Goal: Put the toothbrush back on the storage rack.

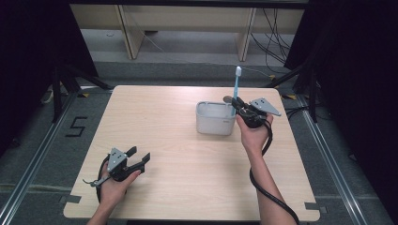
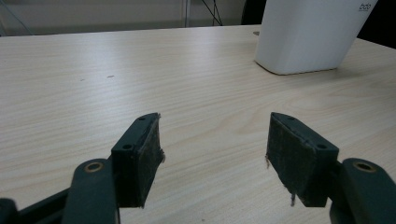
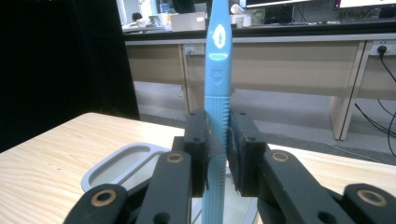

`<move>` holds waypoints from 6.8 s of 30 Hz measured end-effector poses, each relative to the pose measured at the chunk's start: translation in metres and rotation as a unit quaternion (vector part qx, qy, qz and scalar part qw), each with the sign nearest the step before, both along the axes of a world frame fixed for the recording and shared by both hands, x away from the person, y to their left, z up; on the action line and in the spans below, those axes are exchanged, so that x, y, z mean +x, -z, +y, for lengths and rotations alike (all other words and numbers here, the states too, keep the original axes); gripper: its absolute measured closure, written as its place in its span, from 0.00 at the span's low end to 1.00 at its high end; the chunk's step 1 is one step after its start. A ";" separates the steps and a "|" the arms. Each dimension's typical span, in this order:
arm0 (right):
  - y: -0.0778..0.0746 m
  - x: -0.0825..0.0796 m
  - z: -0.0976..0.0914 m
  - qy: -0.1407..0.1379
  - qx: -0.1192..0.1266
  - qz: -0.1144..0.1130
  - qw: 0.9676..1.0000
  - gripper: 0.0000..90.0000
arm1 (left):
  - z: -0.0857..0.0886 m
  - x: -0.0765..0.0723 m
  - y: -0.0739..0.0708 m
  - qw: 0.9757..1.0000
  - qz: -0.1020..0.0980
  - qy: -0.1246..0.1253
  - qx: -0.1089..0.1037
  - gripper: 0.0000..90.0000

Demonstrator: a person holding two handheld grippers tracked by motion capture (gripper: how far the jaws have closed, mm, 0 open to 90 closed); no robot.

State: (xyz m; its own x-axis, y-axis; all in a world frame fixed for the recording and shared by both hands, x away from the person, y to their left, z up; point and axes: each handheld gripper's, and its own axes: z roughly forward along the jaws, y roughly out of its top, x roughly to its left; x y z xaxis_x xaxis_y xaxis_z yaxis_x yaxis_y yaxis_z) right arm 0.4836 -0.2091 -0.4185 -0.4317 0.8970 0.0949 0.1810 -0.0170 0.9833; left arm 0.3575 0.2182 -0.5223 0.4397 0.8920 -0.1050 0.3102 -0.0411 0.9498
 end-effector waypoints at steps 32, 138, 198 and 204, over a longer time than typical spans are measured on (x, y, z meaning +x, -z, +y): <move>0.010 -0.003 -0.003 0.002 -0.005 0.003 1.000 0.87 | 0.000 0.000 0.000 1.000 -0.001 0.000 0.001 0.38; 0.037 -0.027 -0.011 0.013 -0.052 0.058 0.997 0.56 | -0.001 0.000 0.000 1.000 -0.001 -0.001 0.003 0.38; 0.076 -0.122 -0.057 -0.010 -0.086 0.140 0.986 0.48 | -0.003 0.000 0.000 1.000 -0.001 -0.002 0.005 0.38; 0.084 -0.130 -0.058 -0.007 -0.073 0.137 0.988 0.48 | -0.003 0.000 0.000 1.000 -0.002 -0.002 0.006 0.39</move>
State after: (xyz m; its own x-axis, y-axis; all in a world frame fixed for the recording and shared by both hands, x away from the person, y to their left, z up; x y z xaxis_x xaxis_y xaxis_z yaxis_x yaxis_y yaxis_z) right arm 0.3538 -0.2670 -0.5022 -0.4195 0.9043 0.0797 0.4407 0.1261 0.8888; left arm 0.3570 0.2155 -0.5223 0.4372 0.8946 -0.0927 0.3070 -0.0516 0.9503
